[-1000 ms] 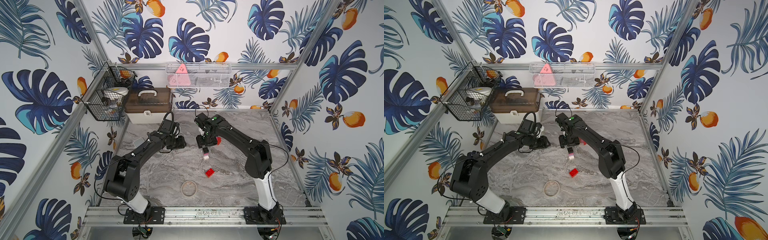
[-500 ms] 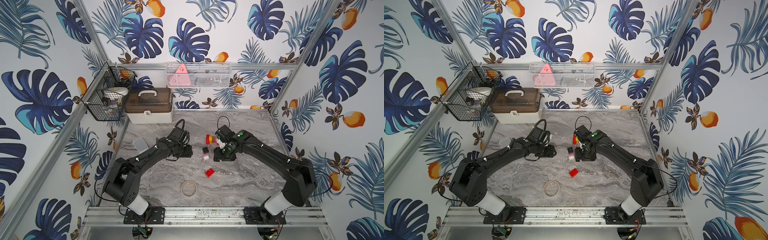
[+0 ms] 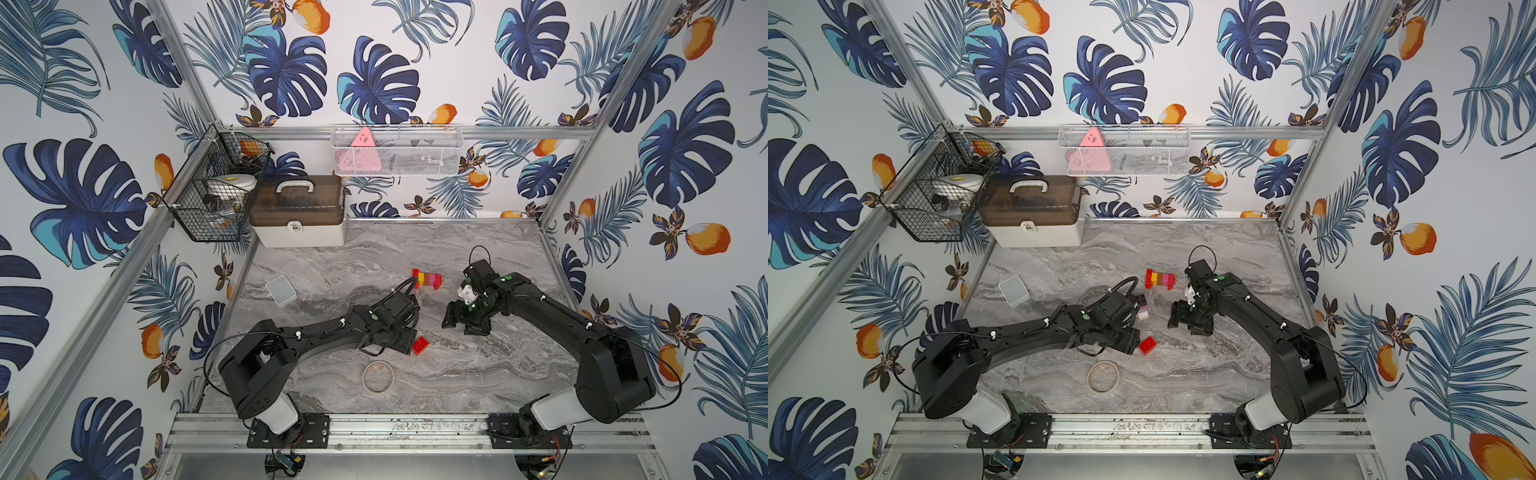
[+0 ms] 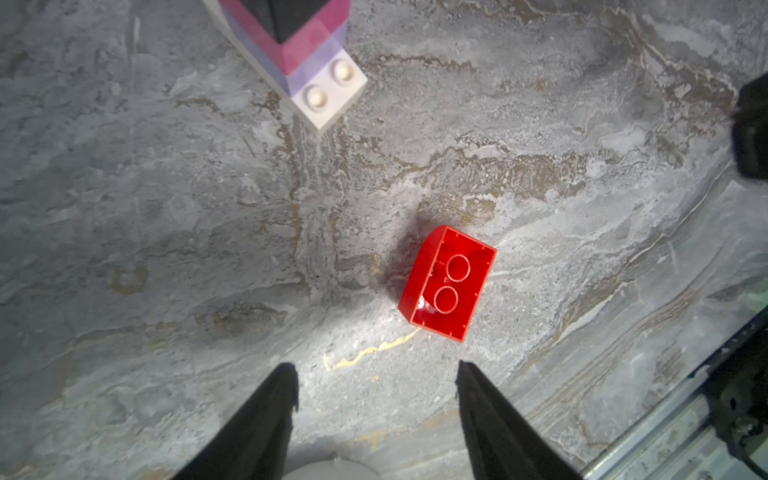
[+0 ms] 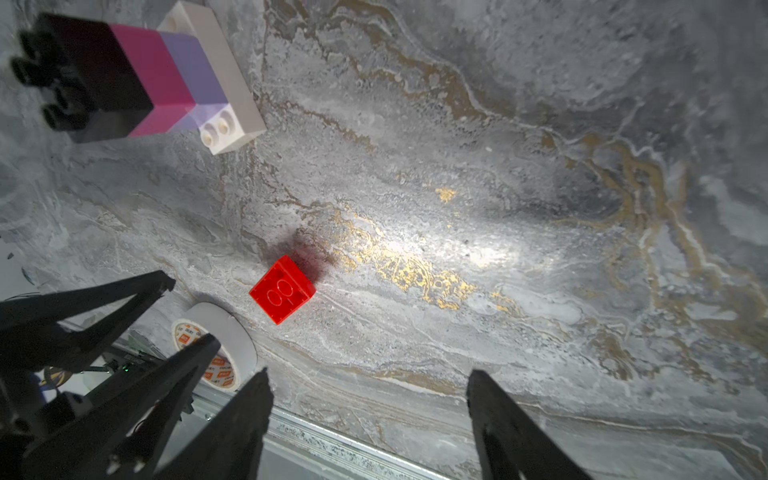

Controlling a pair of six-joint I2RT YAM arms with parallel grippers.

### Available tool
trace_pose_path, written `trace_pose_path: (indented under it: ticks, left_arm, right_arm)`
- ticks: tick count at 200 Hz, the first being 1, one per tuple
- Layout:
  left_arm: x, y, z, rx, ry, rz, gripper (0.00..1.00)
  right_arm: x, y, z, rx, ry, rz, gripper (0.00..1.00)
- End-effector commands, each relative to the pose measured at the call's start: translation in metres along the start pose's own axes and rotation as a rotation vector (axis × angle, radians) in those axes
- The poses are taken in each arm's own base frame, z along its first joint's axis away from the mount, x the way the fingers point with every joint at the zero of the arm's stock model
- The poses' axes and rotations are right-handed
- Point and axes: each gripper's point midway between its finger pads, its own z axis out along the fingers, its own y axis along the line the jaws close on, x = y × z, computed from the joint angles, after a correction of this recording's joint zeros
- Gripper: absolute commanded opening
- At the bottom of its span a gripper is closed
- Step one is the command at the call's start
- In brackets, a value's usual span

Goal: Assemble the number 1 with lego
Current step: Pick up the lego brick from the center of the board.

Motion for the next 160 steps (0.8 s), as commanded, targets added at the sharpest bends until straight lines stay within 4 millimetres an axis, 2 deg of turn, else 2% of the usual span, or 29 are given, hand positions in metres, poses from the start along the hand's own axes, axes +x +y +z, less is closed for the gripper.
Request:
trace_pose_path:
  ticks: [1, 62, 91, 122, 160]
  left_arm:
    - [-0.009, -0.002, 0.003, -0.033, -0.064, 0.036, 0.68]
    - [-0.010, -0.026, 0.021, -0.038, -0.082, 0.131, 0.71]
    - [-0.008, -0.025, 0.034, -0.072, -0.048, 0.146, 0.71]
    - [-0.004, -0.032, 0.044, -0.055, -0.019, 0.173, 0.70]
    - [0.002, -0.030, 0.049, -0.071, 0.013, 0.185, 0.62]
  right_arm:
    - [-0.004, 0.007, 0.005, -0.066, 0.002, -0.013, 0.76]
    - [-0.008, 0.001, 0.002, -0.108, 0.006, -0.002, 0.75]
    - [-0.009, 0.002, 0.001, -0.127, 0.012, -0.007, 0.73]
    - [-0.008, -0.002, -0.001, -0.123, 0.010, -0.005, 0.71]
    - [-0.008, -0.003, -0.005, -0.128, 0.002, -0.007, 0.67]
